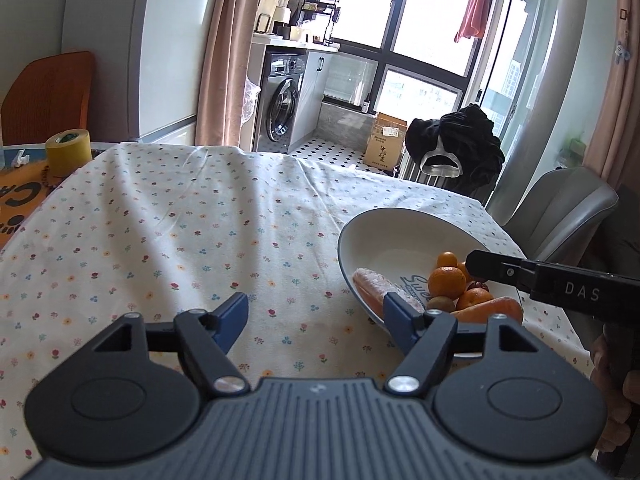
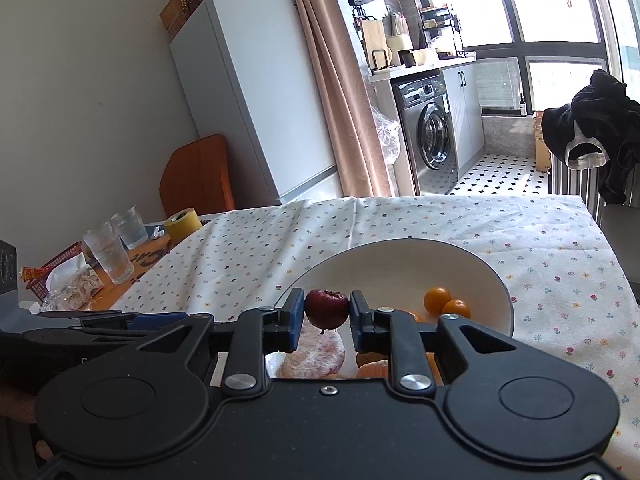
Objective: Organize fruits
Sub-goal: 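Lower both fruits into the white bowl and open the left, then the right gripper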
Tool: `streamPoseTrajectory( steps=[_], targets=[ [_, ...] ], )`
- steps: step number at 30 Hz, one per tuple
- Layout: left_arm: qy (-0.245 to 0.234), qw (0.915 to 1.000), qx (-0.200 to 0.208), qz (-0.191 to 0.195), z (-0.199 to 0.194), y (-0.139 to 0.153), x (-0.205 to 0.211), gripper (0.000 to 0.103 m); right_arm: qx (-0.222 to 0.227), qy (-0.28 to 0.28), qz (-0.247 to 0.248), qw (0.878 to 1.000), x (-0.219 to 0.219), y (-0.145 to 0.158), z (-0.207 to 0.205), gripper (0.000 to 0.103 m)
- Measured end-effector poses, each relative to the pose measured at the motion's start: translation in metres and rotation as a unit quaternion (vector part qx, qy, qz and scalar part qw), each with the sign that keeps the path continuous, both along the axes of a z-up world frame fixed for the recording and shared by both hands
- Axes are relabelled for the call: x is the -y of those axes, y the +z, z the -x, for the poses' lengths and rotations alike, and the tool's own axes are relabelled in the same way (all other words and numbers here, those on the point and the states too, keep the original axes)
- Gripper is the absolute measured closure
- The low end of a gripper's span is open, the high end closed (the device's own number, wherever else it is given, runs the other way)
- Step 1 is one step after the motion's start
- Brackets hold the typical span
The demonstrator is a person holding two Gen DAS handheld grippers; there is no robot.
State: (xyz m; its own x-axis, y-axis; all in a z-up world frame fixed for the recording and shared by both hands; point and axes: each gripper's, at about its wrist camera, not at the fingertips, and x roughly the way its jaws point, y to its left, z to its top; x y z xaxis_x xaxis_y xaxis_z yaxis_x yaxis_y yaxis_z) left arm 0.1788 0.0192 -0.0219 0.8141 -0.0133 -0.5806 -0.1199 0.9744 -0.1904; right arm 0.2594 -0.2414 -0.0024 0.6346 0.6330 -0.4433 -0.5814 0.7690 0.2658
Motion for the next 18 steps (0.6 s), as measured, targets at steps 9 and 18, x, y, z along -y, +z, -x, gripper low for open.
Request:
streamPoseTrajectory(
  steps=[9,18],
  targets=[
    [0.002,0.9997,0.003,0.026,0.011,0.001,-0.011,0.021,-0.006,-0.023,0.019,1.0,-0.01,-0.004,0.002,0.073],
    [-0.004,0.9995,0.009,0.03,0.025,0.007,-0.012,0.015,-0.005,-0.033,0.015,0.999,-0.002,0.004,0.014,0.073]
  ],
)
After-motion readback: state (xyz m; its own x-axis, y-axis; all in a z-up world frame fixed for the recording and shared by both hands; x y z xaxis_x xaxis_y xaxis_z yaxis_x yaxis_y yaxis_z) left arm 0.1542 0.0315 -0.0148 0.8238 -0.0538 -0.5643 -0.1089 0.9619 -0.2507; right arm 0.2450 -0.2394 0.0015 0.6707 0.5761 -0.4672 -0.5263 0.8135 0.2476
